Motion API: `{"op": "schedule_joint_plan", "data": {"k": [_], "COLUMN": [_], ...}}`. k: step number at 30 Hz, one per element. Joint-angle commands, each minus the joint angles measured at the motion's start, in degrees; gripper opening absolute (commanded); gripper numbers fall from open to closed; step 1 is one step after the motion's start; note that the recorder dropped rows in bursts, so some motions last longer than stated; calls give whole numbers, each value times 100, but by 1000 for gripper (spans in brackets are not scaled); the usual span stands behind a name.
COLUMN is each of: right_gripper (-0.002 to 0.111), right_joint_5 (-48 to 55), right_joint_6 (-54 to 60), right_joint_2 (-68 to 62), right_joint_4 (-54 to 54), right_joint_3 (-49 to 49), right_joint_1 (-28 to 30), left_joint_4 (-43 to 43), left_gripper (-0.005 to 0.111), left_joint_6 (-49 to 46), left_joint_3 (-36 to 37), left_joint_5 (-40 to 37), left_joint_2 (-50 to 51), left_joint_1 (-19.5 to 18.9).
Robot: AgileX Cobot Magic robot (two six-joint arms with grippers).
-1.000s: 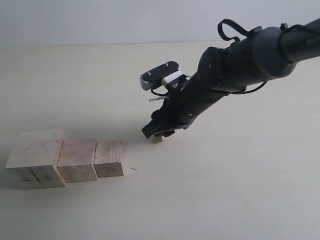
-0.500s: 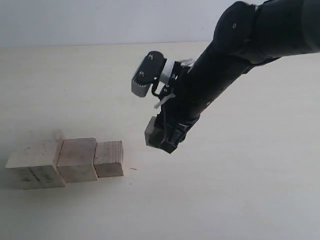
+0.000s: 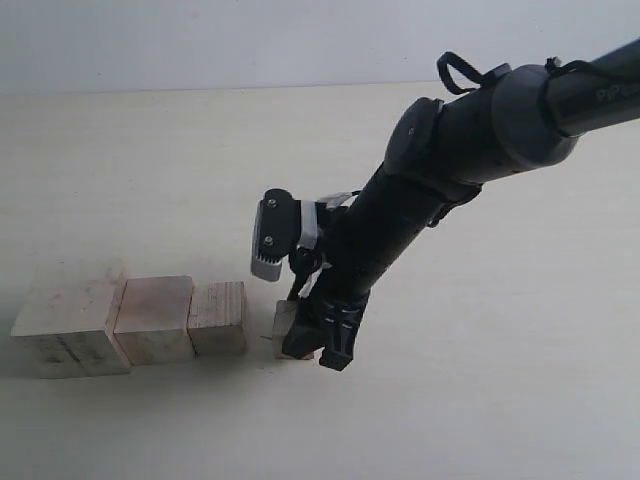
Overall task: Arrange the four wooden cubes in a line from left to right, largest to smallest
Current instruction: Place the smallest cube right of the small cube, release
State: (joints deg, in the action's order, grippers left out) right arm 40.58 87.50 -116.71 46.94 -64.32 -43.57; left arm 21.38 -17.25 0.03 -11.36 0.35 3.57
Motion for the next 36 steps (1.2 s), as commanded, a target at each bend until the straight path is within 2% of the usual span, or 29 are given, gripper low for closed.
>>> {"op": "schedule_joint_plan", "data": {"k": [1,4,30,33,36], "right_gripper": [0,0,0,5,19], "right_joint_5": [-663,-934,-780,-793,-805], "right_joint_6": [552,622,644,644,644], "right_joint_2": [-122,-212,-360,-360,-360], "right_joint_4": [66,71,100,100,100], "right_joint_3": [-5,-30,-299,-299,-299], "right_joint_1": [-298,-337,-375,-375,-375], "left_joint_4": [-13,-13,-13,-13,-13], "left_gripper": [0,0,0,0,0], "left_joint_6": [0,0,0,0,0], "left_joint_3": [-3,-3,-3,-3,-3], "left_joint_5": [60,60,60,60,60], "left_joint_2": [-35,-35,-35,-35,-35], "left_joint_1": [-11,-11,-11,-11,-11]}}
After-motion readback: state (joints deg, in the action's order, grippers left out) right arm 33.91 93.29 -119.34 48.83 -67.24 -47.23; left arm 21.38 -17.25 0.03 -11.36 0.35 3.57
